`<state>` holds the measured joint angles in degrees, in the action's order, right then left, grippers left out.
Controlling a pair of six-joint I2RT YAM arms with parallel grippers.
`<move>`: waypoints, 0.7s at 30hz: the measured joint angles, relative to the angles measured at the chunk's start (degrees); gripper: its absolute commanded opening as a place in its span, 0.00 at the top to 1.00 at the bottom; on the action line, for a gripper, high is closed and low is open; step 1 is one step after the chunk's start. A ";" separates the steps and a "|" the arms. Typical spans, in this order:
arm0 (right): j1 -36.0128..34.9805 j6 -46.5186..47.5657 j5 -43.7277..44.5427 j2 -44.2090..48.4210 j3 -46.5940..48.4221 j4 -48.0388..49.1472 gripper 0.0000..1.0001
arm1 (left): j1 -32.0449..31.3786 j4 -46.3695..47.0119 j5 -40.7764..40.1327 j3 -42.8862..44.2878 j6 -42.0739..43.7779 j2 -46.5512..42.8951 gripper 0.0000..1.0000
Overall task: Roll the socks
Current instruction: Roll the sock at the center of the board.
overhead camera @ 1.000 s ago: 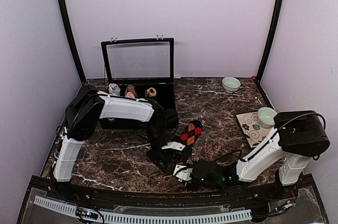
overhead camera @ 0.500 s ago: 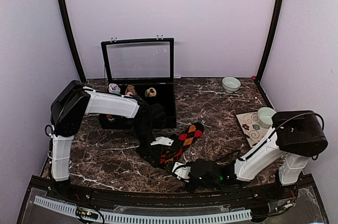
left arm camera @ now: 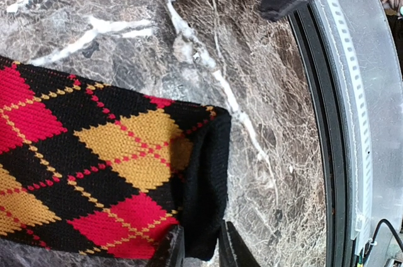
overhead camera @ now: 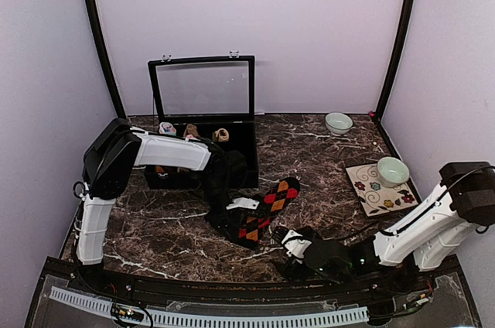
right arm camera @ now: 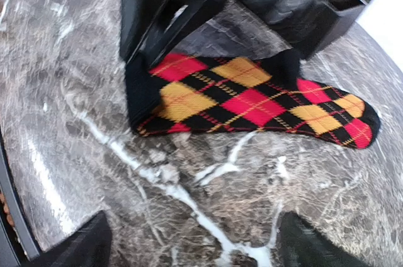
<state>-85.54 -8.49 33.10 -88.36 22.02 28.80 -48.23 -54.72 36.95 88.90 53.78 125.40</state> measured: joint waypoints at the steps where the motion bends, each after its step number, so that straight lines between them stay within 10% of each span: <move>1: -0.15 -1.79 1.27 0.79 -0.52 0.04 0.01 | 0.02 -0.11 0.09 0.11 0.00 0.09 0.81; 21: 0.35 13.25 -11.34 -5.84 6.95 9.57 0.43 | 0.13 -5.81 5.60 5.99 -0.22 5.40 0.81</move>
<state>-85.19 4.75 21.76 -94.19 28.97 38.37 -48.10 -60.53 42.54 94.89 53.56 130.80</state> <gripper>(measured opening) 0.602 0.190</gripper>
